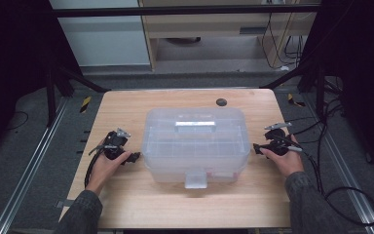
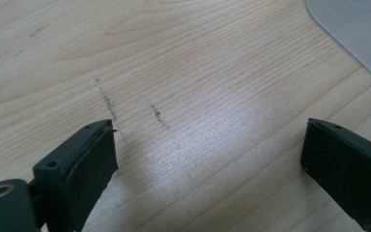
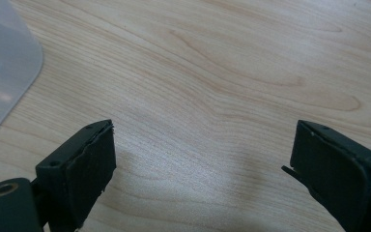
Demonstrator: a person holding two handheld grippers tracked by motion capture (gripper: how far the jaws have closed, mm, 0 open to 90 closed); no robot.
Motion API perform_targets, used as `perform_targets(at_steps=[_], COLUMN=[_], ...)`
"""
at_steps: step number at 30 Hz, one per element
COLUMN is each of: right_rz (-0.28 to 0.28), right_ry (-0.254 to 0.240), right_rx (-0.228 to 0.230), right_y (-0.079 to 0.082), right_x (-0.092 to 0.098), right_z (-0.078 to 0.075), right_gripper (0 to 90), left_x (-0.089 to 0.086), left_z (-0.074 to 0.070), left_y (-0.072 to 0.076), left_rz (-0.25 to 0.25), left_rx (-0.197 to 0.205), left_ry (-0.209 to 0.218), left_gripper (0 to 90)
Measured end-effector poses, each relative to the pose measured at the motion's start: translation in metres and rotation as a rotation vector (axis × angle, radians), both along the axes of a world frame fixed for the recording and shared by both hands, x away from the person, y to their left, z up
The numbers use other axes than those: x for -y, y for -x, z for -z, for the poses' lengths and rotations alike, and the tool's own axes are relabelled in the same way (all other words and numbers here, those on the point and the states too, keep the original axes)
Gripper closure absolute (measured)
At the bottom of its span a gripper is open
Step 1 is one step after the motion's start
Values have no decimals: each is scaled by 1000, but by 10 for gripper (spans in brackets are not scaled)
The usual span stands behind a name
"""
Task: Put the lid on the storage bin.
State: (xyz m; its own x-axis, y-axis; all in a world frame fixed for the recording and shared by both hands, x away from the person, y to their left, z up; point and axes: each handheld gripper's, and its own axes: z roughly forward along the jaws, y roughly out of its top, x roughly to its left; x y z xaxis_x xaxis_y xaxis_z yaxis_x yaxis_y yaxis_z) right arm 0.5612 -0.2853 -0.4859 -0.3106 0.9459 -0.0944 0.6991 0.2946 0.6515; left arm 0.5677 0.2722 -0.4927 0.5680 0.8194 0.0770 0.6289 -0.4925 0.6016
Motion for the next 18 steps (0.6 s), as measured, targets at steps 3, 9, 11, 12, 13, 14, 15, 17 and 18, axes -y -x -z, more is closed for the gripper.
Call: perform_targets(at_steps=[3,9,11,12,13,14,15,17,18], right_rz=[8,41,52,71,87,121,147,179,196], right_ry=[-42,-113,-114,-120,-116,-121,-119,-109,-107], right_rx=[1,53,74,74,71,70,71,70,76], right_y=[0,5,6,6,6,6,6,5,5], right_x=[2,5,5,4,4,2,1,-2,-4], right_z=[7,24,26,26,26,26,26,26,26], right_gripper=[89,48,42,35,21,15,6,2,3], left_x=[-3,-9,-9,-9,-9,-9,-8,-7,-7], left_z=[4,15,15,15,15,15,15,15,15], left_y=[0,5,5,5,5,5,5,5,5], left_rz=[-16,-13,-15,-16,-21,-23,-25,-39,-41], left_rx=[-11,87,87,86,87,88,88,89,89], left_ry=[50,128,128,129,128,128,128,130,130], left_gripper=[28,0,0,0,0,0,0,0,0])
